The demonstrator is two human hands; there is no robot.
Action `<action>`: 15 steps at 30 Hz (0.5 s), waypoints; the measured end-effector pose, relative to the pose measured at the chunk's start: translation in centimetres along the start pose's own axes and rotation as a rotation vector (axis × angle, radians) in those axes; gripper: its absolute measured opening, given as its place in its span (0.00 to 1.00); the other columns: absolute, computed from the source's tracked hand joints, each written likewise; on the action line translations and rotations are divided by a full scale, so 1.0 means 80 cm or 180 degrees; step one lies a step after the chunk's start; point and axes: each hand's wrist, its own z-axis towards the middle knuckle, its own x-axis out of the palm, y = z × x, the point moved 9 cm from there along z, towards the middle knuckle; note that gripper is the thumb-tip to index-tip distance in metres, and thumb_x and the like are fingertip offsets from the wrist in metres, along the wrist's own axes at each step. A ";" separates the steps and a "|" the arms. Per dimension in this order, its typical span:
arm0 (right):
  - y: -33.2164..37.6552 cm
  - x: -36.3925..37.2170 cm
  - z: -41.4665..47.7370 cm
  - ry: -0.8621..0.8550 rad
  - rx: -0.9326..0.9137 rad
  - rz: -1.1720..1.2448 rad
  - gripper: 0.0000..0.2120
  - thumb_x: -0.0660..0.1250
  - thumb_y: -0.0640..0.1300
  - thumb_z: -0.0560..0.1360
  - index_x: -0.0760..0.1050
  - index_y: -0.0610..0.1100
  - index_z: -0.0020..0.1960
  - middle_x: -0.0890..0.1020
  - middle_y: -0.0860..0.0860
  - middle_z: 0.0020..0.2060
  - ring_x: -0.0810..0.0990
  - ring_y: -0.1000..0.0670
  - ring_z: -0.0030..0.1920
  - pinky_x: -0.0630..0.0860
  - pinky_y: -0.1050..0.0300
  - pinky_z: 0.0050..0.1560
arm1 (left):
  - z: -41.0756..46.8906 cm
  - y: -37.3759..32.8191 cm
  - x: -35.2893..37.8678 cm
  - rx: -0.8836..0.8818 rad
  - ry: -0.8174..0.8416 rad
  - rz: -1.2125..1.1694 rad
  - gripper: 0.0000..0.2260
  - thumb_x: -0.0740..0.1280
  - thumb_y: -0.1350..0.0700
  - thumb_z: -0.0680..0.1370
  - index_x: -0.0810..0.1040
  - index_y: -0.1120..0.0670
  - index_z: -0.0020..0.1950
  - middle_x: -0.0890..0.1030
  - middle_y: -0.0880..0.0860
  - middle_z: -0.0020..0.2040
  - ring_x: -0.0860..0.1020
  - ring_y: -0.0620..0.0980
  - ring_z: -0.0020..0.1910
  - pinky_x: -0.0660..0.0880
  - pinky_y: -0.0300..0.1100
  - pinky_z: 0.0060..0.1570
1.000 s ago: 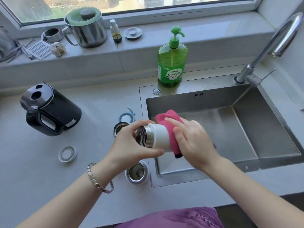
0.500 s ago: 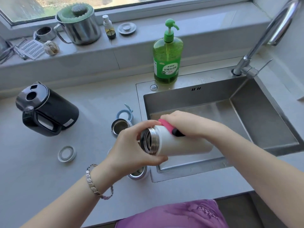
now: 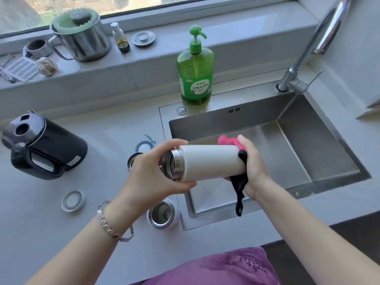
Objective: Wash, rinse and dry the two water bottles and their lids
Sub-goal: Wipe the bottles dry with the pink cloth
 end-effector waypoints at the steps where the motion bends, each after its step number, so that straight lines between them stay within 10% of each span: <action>1: 0.005 -0.004 -0.002 -0.0180 -0.0152 0.0105 0.16 0.60 0.55 0.75 0.81 0.47 0.52 0.82 0.51 0.47 0.77 0.49 0.40 0.75 0.56 0.38 | 0.006 -0.003 -0.002 -0.0025 0.0008 -0.0035 0.27 0.74 0.46 0.52 0.75 0.33 0.49 0.79 0.36 0.42 0.77 0.38 0.38 0.74 0.29 0.41; 9: 0.034 -0.013 -0.016 -0.1022 -0.1093 0.0796 0.12 0.59 0.44 0.73 0.77 0.44 0.52 0.80 0.54 0.47 0.76 0.50 0.41 0.74 0.56 0.38 | 0.036 0.017 0.006 -0.1227 -0.0217 -0.1614 0.46 0.81 0.58 0.56 0.64 0.39 0.68 0.77 0.55 0.51 0.82 0.51 0.44 0.80 0.47 0.46; 15: 0.065 0.037 -0.076 -0.0259 -0.3040 -0.0126 0.12 0.55 0.45 0.74 0.72 0.39 0.50 0.77 0.47 0.58 0.78 0.53 0.54 0.75 0.60 0.40 | 0.016 0.047 0.030 -0.2594 -0.1759 -0.3537 0.17 0.75 0.52 0.68 0.70 0.55 0.48 0.77 0.56 0.48 0.78 0.54 0.45 0.78 0.56 0.43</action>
